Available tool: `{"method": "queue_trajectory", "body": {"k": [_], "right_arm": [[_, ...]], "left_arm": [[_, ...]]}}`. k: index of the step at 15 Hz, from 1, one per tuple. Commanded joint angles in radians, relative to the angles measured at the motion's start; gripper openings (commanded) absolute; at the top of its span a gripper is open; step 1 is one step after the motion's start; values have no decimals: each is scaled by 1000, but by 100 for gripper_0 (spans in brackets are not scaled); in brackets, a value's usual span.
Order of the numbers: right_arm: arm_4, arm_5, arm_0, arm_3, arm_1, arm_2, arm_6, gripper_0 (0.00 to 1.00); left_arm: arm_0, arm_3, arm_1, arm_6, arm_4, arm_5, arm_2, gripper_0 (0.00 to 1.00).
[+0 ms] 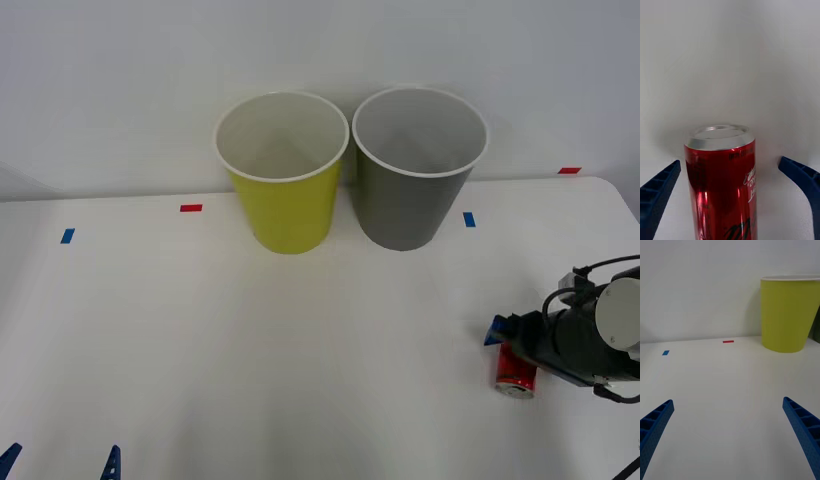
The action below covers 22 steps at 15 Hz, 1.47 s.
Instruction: Put cans in the gray bin and PET bottles in the light green bin.
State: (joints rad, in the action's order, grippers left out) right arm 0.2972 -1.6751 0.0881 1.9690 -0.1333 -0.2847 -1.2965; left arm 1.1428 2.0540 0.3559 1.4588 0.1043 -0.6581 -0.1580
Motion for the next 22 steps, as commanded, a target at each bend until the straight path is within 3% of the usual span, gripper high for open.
{"method": "queue_trajectory", "body": {"k": [1, 12, 22], "right_arm": [[-1, 0, -1, 2, -3, 5, 11, 12], [-44, 2, -28, 77, 15, 21, -24, 6], [-85, 117, -97, 261, 135, -42, -483, 5]], "left_arm": [[0, 0, 0, 0, 0, 0, 0, 100], [0, 0, 0, 0, 0, 0, 0, 100], [0, 0, 0, 0, 0, 0, 0, 100]]}}
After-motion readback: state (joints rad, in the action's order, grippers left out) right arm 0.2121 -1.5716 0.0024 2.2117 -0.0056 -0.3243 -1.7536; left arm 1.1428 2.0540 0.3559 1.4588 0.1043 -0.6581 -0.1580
